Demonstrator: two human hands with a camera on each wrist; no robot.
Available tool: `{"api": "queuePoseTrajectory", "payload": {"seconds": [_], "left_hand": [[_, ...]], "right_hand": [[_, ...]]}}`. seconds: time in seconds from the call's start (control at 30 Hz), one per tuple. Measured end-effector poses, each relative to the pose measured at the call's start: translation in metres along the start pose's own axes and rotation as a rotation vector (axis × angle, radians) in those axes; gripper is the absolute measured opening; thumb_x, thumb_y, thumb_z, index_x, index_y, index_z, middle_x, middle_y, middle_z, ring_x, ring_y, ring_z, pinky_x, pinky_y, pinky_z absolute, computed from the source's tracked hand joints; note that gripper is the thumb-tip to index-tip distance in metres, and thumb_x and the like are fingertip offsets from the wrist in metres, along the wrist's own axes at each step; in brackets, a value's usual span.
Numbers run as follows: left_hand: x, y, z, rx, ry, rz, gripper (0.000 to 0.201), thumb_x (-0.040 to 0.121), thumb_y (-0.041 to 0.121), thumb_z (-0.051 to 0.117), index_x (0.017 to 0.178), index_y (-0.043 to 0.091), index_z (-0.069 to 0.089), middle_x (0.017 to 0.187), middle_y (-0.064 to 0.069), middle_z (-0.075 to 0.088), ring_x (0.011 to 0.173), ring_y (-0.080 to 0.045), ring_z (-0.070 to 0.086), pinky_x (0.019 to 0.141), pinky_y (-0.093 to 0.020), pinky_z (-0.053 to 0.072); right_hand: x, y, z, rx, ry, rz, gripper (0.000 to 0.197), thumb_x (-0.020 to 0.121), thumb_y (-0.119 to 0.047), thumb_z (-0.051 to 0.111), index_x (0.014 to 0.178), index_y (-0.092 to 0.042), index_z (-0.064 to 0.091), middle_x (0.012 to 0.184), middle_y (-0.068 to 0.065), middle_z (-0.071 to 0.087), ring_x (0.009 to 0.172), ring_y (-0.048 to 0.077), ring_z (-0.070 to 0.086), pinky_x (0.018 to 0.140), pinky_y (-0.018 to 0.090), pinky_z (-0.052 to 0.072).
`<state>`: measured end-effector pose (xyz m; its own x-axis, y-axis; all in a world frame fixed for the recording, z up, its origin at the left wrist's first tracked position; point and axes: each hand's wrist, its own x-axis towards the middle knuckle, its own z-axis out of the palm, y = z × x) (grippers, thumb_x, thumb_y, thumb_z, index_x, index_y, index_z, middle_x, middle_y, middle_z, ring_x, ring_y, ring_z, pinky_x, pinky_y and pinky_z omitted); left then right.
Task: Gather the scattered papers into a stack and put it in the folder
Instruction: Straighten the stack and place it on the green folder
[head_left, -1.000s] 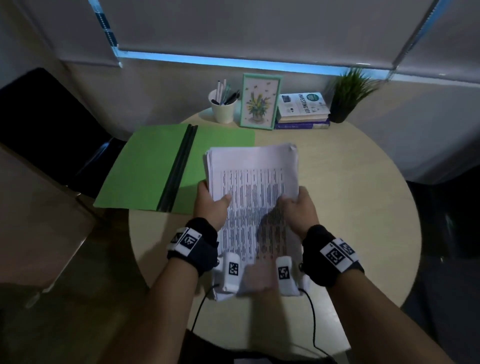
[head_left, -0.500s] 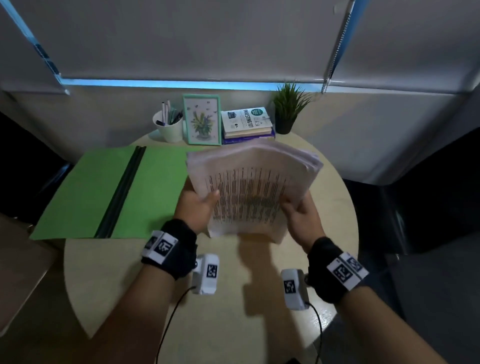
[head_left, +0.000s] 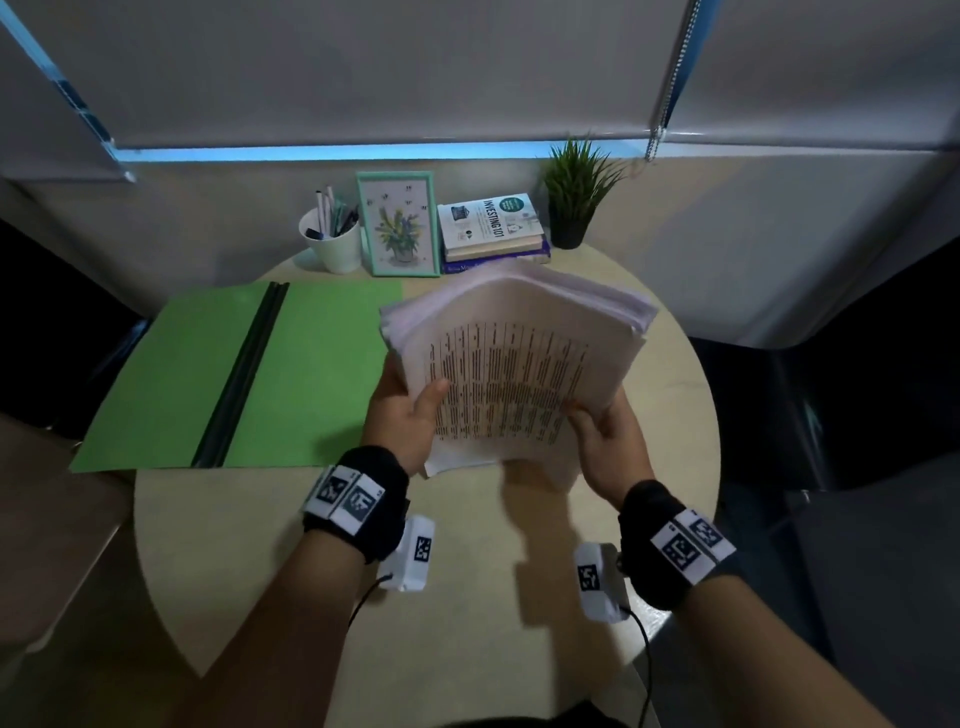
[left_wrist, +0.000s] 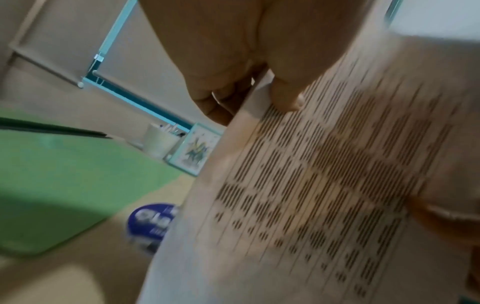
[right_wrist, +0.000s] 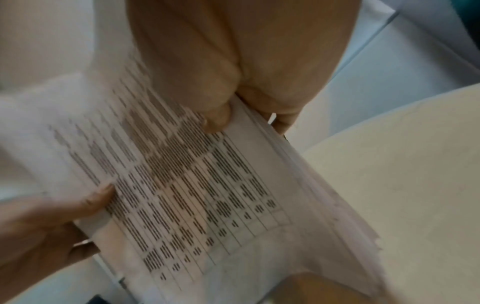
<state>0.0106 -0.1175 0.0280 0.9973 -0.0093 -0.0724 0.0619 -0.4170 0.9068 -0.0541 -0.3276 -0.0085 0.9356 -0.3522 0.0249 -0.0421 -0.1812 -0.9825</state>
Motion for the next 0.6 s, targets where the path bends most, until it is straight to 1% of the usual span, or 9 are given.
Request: {"api": "queuePoseTrajectory", "payload": {"seconds": [0.1,0.17,0.2,0.27,0.37,0.43,0.5,0.57,0.6], "left_hand": [[-0.001,-0.019,0.001,0.083,-0.048,-0.081,0.033,0.096,0.031,0.055,0.119,0.008,0.059,0.097,0.000,0.065,0.097,-0.024,0.065,0.076,-0.020,0.044],[0.004,-0.019,0.001,0.120,-0.057,-0.092,0.034,0.096,0.032,0.054,0.115,0.005,0.062,0.093,-0.001,0.065,0.089,-0.022,0.064,0.067,-0.016,0.044],[0.007,-0.015,0.002,0.139,-0.069,-0.086,0.034,0.096,0.031,0.054,0.116,0.004,0.061,0.093,-0.002,0.066,0.088,-0.021,0.064,0.066,-0.016,0.044],[0.018,-0.011,0.002,0.132,-0.107,-0.083,0.035,0.096,0.028,0.055,0.126,0.009,0.056,0.108,-0.004,0.067,0.099,-0.021,0.063,0.080,-0.022,0.046],[0.044,-0.008,-0.008,0.156,-0.233,-0.140,0.049,0.095,0.031,0.055,0.139,0.018,0.040,0.138,0.000,0.052,0.126,-0.023,0.049,0.103,-0.038,0.038],[0.060,-0.014,-0.020,0.250,-0.356,-0.205,0.060,0.093,0.038,0.056,0.144,0.017,0.033,0.145,-0.002,0.045,0.132,-0.026,0.044,0.106,-0.042,0.036],[0.069,-0.027,-0.032,0.288,-0.464,-0.263,0.066,0.091,0.045,0.058,0.145,0.018,0.032,0.144,0.000,0.045,0.130,-0.026,0.045,0.103,-0.039,0.038],[0.077,-0.047,-0.044,0.298,-0.516,-0.327,0.081,0.080,0.062,0.062,0.143,0.019,0.035,0.141,0.002,0.048,0.125,-0.025,0.049,0.102,-0.039,0.040],[0.081,-0.057,-0.049,0.323,-0.543,-0.349,0.088,0.073,0.070,0.063,0.140,0.018,0.039,0.140,0.000,0.050,0.122,-0.024,0.052,0.103,-0.042,0.041]], "right_hand": [[-0.003,0.014,0.003,-0.048,-0.023,0.028,0.037,0.095,-0.005,0.054,0.129,-0.018,0.049,0.117,-0.005,0.061,0.114,0.013,0.055,0.093,0.026,0.046],[0.003,0.012,0.003,-0.053,-0.031,0.041,0.037,0.095,-0.006,0.055,0.128,-0.022,0.051,0.115,-0.007,0.062,0.112,0.014,0.056,0.096,0.029,0.047],[0.007,0.014,0.001,-0.074,-0.041,0.046,0.037,0.094,-0.005,0.055,0.128,-0.021,0.053,0.115,-0.007,0.062,0.113,0.016,0.057,0.097,0.032,0.047],[0.016,0.010,-0.003,-0.125,-0.091,0.030,0.042,0.092,0.000,0.056,0.129,-0.018,0.056,0.118,-0.005,0.063,0.115,0.019,0.057,0.099,0.035,0.047],[0.035,-0.003,-0.008,-0.054,-0.217,0.077,0.050,0.087,0.005,0.061,0.130,-0.019,0.055,0.122,-0.001,0.064,0.112,0.020,0.060,0.095,0.036,0.050],[0.044,-0.008,-0.007,-0.004,-0.297,0.190,0.051,0.085,0.004,0.063,0.129,-0.021,0.056,0.120,0.005,0.064,0.108,0.029,0.061,0.089,0.043,0.053],[0.046,-0.007,-0.002,0.081,-0.369,0.327,0.050,0.083,0.005,0.062,0.124,-0.024,0.060,0.110,0.011,0.065,0.095,0.033,0.063,0.082,0.048,0.055],[0.042,-0.004,0.007,0.161,-0.432,0.433,0.048,0.086,0.009,0.057,0.122,-0.023,0.061,0.091,0.010,0.067,0.072,0.024,0.061,0.063,0.038,0.053],[0.039,-0.001,0.012,0.212,-0.451,0.483,0.049,0.087,0.011,0.054,0.123,-0.022,0.060,0.091,0.006,0.069,0.071,0.021,0.063,0.064,0.035,0.052]]}}
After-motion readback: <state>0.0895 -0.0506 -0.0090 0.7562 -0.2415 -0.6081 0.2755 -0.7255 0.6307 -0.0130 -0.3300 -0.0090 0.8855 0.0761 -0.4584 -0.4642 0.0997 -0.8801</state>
